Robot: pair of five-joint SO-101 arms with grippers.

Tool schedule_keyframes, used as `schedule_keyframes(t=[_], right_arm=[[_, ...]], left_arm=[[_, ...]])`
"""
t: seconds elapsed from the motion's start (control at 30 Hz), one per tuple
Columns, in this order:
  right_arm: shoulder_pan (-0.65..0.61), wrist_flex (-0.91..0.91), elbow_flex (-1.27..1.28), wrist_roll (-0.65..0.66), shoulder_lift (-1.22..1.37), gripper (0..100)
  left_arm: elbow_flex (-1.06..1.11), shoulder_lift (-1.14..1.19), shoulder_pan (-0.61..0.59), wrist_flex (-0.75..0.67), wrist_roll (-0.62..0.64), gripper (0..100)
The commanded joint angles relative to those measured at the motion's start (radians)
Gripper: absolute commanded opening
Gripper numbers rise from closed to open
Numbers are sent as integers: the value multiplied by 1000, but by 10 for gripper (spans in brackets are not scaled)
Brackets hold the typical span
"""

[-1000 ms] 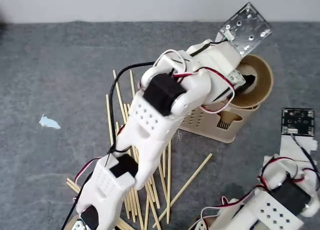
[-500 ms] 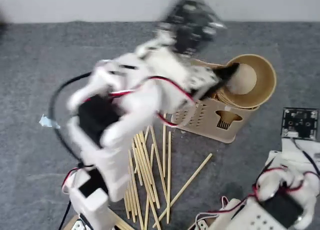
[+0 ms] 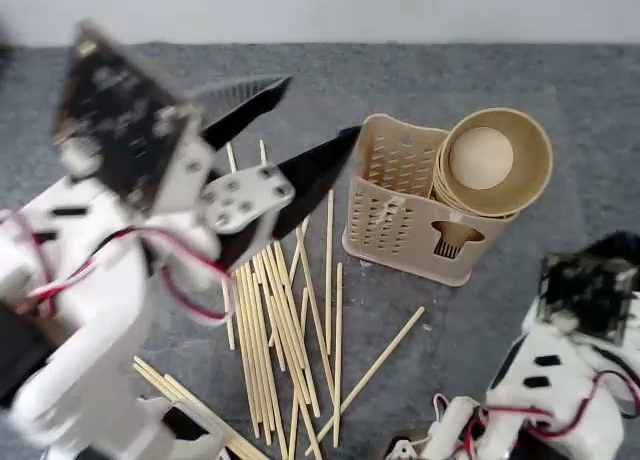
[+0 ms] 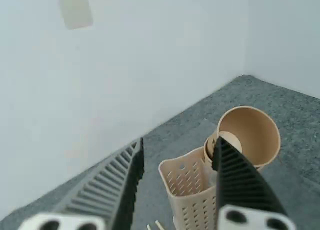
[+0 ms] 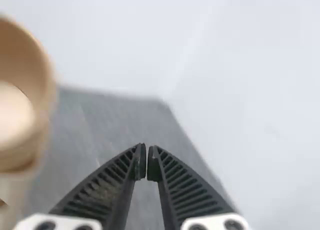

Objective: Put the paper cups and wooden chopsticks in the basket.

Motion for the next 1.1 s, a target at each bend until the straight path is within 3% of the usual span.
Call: schedule_keyframes(t=[0.0, 0.2, 0.53, 1.07], right_arm=[[-147, -27, -133, -9, 105, 40], [-326, -27, -269, -9, 298, 40], [-409, -257, -328, -9, 518, 35], [-410, -521, -347, -5, 937, 35]], left_arm=[[154, -160, -68, 17, 12, 214], [331, -313, -213, -14, 8, 214], [518, -436, -399, -14, 6, 214], [777, -555, -410, -17, 6, 214]])
